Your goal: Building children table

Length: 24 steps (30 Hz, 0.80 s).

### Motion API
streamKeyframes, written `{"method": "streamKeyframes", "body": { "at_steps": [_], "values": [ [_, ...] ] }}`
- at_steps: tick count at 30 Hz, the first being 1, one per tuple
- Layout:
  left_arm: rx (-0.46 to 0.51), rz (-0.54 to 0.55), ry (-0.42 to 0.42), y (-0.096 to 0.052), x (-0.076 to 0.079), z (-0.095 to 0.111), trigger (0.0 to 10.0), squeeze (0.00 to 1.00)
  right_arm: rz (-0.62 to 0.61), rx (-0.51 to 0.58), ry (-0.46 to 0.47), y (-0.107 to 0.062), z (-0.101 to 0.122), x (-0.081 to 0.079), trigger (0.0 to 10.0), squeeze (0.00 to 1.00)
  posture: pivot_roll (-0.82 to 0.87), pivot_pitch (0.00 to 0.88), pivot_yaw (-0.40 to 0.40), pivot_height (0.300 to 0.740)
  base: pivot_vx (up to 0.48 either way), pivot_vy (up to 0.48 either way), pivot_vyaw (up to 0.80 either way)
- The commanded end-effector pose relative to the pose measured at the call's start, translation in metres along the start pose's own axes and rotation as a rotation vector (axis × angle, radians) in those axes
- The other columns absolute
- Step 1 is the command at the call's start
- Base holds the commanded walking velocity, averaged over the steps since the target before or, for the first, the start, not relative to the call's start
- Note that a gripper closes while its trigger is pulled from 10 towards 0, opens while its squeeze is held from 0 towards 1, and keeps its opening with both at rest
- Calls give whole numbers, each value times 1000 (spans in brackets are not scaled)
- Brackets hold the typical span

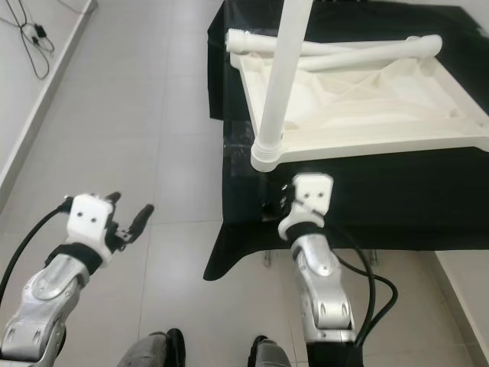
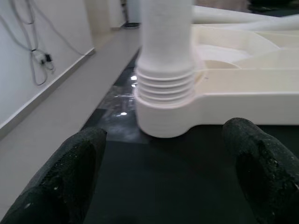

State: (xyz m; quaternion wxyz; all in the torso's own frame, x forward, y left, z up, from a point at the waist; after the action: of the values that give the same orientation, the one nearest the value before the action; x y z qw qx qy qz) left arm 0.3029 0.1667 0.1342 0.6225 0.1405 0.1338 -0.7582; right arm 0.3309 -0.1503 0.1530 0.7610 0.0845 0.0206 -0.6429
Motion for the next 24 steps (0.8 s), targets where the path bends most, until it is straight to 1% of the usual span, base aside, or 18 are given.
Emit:
{"method": "streamKeyframes", "body": {
  "at_steps": [1,3,4,6,9,11,13,15,17,19,24],
  "values": [
    [-9,12,-18,-4,-1,-3,10000,0,22,14,-18,-3,3,-3,10000,0,92,141,-15,740,0,0,0],
    [-11,21,-13,-6,-1,-4,10000,0,25,5,-23,-5,1,-1,10000,0,99,138,-18,740,0,0,0],
    [-31,24,-36,-14,2,-9,10000,0,44,-15,-27,-9,-2,0,10000,0,105,118,-18,740,0,-345,0],
    [-47,9,-64,-19,7,-12,10000,0,69,-23,-32,-10,-4,-5,10000,0,106,107,-18,740,0,-412,0],
    [-52,0,-70,-20,9,-14,10000,0,78,-23,-36,-11,-5,-7,10000,0,106,107,-18,740,0,-480,0],
    [-51,-18,-74,-21,15,-14,10000,0,100,-27,-39,-13,-5,-11,10000,0,106,85,-16,740,0,-480,0],
    [-54,-18,-72,-22,17,-14,10000,0,103,-30,-38,-13,-6,-12,10000,0,108,78,-15,740,0,-480,0],
    [-61,-4,-61,-22,18,-16,10000,0,82,-30,-44,-12,-6,-7,10000,0,106,70,-16,740,0,-480,0],
    [-62,53,-57,-19,12,-18,10000,0,60,-38,-52,-11,-8,-2,10000,0,97,60,-12,740,0,0,0],
    [-72,79,-32,-16,8,-20,10000,0,54,-51,-54,-9,-11,0,10000,0,92,55,-10,740,0,0,0],
    [-75,79,-16,-14,8,-21,10000,0,71,-67,-46,-8,-14,1,10000,0,90,51,-9,740,0,0,0]
  ]
}}
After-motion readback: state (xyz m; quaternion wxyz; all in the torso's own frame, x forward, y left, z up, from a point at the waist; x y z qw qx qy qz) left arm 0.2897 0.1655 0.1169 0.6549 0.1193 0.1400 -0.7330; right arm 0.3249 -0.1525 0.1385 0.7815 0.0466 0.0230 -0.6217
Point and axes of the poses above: a point about 5 cm out from each wrist's last joint towards the gripper, its own y axis pointing out of the wrist towards the gripper, its own z axis along the axis of the wrist's last joint, x = y × z, the point moved 5 cm from there along y, pointing out of the wrist towards the gripper, and after that the axes turned 11 degrees about y, right-handed, at the moved point
